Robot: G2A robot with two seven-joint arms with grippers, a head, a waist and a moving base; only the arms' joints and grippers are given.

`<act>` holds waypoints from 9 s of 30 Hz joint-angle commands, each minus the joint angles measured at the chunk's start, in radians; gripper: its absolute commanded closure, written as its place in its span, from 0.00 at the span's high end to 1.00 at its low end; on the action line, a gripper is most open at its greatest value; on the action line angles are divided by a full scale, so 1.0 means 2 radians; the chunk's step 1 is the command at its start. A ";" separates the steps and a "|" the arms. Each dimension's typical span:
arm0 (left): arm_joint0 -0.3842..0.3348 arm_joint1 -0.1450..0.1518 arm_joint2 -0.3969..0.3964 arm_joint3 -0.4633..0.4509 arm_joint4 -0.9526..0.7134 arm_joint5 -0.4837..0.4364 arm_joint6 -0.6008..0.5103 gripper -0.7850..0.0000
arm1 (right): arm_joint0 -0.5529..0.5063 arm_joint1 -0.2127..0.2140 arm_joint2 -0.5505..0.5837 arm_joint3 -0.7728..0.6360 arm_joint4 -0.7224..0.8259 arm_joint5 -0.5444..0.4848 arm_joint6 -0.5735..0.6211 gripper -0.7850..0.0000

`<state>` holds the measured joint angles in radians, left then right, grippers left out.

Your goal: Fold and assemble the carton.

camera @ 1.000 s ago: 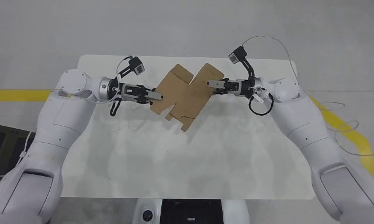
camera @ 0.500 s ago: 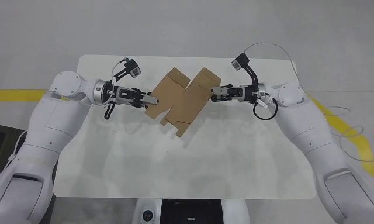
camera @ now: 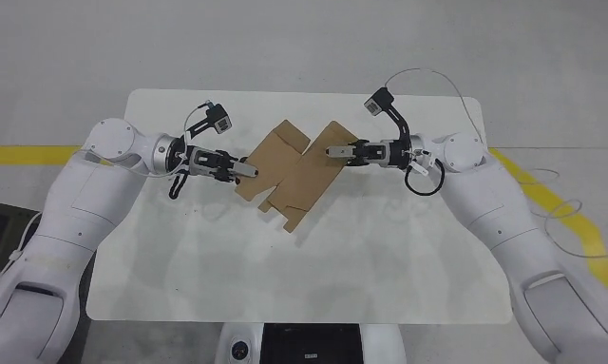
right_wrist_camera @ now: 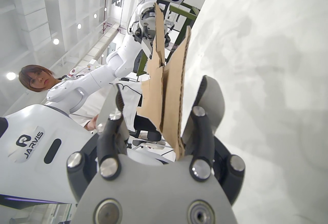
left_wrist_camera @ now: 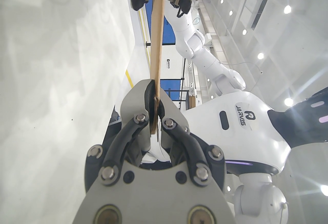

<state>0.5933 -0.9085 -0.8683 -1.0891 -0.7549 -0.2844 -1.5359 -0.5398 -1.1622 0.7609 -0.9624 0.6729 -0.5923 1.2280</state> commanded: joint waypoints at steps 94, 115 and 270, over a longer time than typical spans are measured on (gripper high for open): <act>0.053 -0.022 -0.103 0.018 0.018 -0.033 0.135 0.44 | -0.015 -0.036 0.034 -0.002 -0.161 -0.017 -0.161 0.00; 0.041 -0.036 -0.090 0.039 0.050 -0.021 0.155 0.00 | -0.011 -0.042 0.049 0.019 -0.151 -0.024 -0.135 0.93; 0.016 -0.058 -0.075 -0.031 -0.049 -0.017 0.017 1.00 | 0.065 -0.099 -0.079 0.082 -0.011 -0.055 -0.055 0.00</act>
<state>0.6265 -1.0244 -1.0158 -1.1503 -0.8517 -0.3194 -1.5006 -0.4092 -1.3617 0.5994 -0.8054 0.6535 -0.7020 1.1182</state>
